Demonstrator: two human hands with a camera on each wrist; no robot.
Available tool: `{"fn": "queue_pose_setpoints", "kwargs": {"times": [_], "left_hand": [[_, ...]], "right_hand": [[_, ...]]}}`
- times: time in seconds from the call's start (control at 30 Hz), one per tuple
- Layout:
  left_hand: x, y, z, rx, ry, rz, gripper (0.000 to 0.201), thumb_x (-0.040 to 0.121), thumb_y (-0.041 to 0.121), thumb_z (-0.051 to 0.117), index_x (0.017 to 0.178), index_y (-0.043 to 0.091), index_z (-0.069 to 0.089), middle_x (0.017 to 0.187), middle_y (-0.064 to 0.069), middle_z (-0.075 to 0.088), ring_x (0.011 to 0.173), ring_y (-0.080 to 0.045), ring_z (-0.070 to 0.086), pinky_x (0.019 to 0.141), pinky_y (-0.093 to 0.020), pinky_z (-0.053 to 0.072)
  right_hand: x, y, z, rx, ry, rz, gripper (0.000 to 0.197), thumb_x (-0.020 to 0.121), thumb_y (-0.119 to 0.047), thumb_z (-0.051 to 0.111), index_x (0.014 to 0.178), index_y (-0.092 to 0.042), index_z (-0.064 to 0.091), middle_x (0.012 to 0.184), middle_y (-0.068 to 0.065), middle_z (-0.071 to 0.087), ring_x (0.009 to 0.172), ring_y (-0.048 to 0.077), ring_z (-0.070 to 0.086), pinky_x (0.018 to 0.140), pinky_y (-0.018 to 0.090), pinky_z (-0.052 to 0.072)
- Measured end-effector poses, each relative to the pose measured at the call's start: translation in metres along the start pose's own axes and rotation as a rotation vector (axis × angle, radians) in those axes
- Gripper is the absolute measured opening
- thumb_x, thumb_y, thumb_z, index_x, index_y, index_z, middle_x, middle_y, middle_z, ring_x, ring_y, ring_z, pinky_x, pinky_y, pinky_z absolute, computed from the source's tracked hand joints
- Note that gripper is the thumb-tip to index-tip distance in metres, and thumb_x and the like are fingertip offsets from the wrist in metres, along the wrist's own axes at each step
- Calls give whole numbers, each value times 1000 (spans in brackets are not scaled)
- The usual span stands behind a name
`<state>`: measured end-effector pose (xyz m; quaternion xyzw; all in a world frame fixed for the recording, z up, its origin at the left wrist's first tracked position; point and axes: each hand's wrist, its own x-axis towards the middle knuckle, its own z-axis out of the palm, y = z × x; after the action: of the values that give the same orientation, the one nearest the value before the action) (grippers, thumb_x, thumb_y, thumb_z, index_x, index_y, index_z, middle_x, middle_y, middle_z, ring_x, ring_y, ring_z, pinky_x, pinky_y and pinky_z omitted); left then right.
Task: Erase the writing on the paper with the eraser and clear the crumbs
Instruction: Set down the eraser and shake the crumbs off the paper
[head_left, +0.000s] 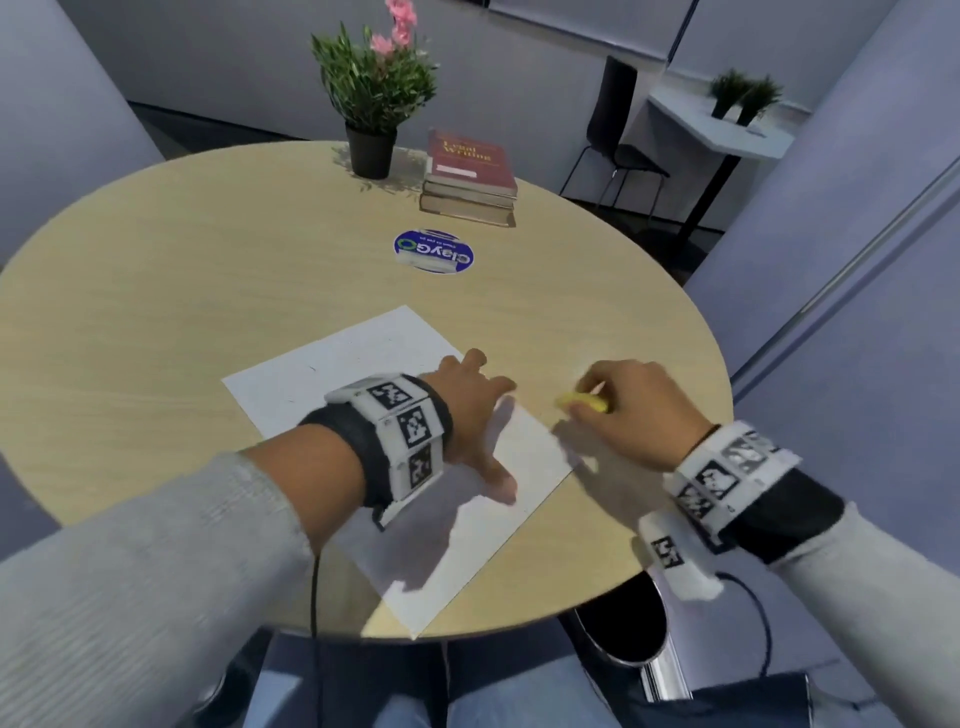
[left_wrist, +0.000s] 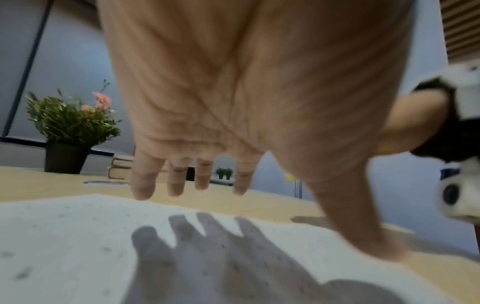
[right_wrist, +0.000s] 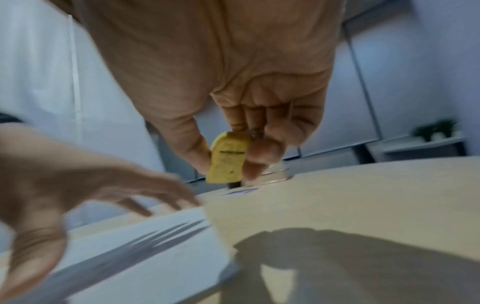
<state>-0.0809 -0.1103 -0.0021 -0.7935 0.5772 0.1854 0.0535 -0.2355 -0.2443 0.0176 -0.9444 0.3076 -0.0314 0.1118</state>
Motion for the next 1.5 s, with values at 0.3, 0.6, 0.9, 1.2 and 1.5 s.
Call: {"fn": "queue_pose_setpoints", "kwargs": {"times": [0.3, 0.6, 0.9, 1.2, 1.5], "left_hand": [[-13, -43, -29, -181, 317, -138, 60, 79, 26, 82, 132, 14, 56, 91, 1, 68, 107, -24, 62, 89, -35, 50], [-11, -50, -15, -277, 389, -171, 61, 77, 20, 83, 131, 9, 57, 100, -5, 73, 109, -23, 61, 90, -35, 49], [-48, -44, -15, -328, 462, -212, 100, 67, 50, 86, 149, 21, 36, 98, -3, 73, 109, -24, 62, 92, -37, 46], [-171, -53, 40, -323, 657, -291, 93, 63, 83, 48, 139, 31, 52, 147, -4, 45, 132, -31, 44, 105, -57, 38], [-214, -32, 130, -362, 643, -359, 67, 71, 82, 49, 123, 41, 63, 122, 11, 43, 114, -18, 46, 83, -43, 45]], "right_hand": [[24, 114, -23, -124, -15, 384, 25, 88, -38, 59, 100, -17, 52, 96, 8, 63, 77, 25, 58, 61, 31, 42], [2, 86, -23, -251, -72, 236, 53, 87, -50, 55, 130, -21, 45, 130, 6, 52, 115, 27, 51, 90, 40, 46], [-120, -47, 45, -29, -127, -546, 58, 85, -68, 42, 131, -33, 47, 140, -4, 47, 129, 15, 44, 96, 36, 47], [-139, -51, 71, -54, -163, -366, 85, 78, -85, 29, 146, -34, 26, 157, -11, 17, 146, 13, 5, 113, 50, 21], [-147, -87, 94, -80, -173, -271, 89, 83, -81, 20, 146, -20, 33, 156, 1, 24, 146, 21, 8, 107, 58, 6]]}}
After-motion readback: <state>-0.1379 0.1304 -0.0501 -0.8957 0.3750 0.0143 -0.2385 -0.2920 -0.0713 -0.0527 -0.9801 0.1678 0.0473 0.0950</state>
